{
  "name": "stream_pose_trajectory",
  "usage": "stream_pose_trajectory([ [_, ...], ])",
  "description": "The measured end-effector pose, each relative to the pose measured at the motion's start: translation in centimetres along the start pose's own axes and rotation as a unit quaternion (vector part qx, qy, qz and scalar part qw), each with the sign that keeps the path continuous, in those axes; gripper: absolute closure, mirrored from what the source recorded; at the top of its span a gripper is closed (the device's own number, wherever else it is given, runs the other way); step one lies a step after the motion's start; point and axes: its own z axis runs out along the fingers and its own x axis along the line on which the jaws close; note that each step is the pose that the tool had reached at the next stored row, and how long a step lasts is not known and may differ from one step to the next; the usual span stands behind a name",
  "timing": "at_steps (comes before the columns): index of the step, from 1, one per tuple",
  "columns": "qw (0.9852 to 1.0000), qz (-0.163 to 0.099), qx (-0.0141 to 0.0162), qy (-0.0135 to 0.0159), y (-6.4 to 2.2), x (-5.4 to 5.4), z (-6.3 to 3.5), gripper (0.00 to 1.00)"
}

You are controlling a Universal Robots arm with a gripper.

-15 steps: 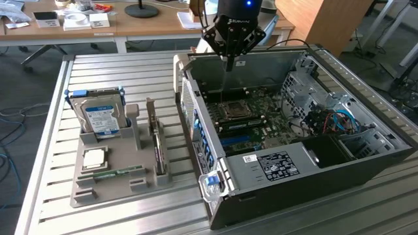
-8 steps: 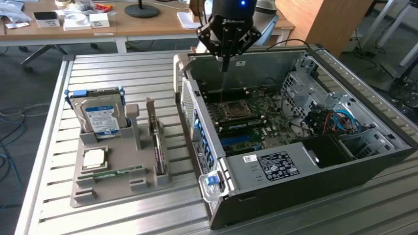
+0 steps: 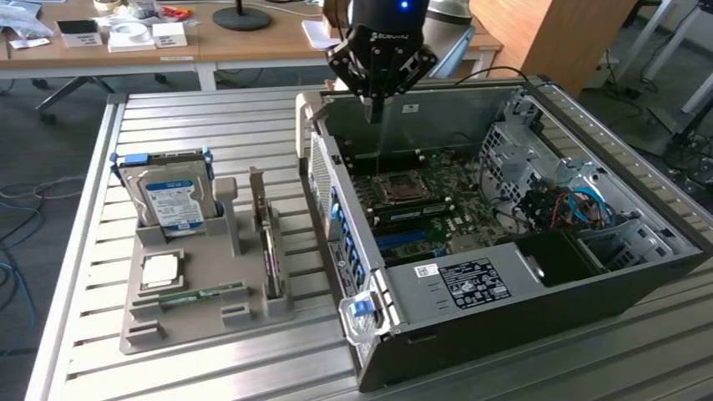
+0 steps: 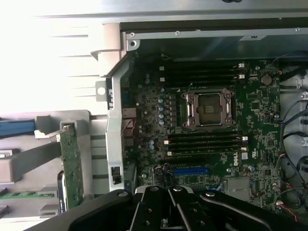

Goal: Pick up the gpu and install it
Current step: 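Reach for the gpu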

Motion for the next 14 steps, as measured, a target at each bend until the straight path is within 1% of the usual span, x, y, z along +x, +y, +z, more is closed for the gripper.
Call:
stream_pose_trajectory([
  [7,1.0,0.0,0.0,0.0,-0.05,0.7,-0.02,0.89],
  [14,1.0,0.0,0.0,0.0,-0.08,1.1,-0.03,0.89],
])
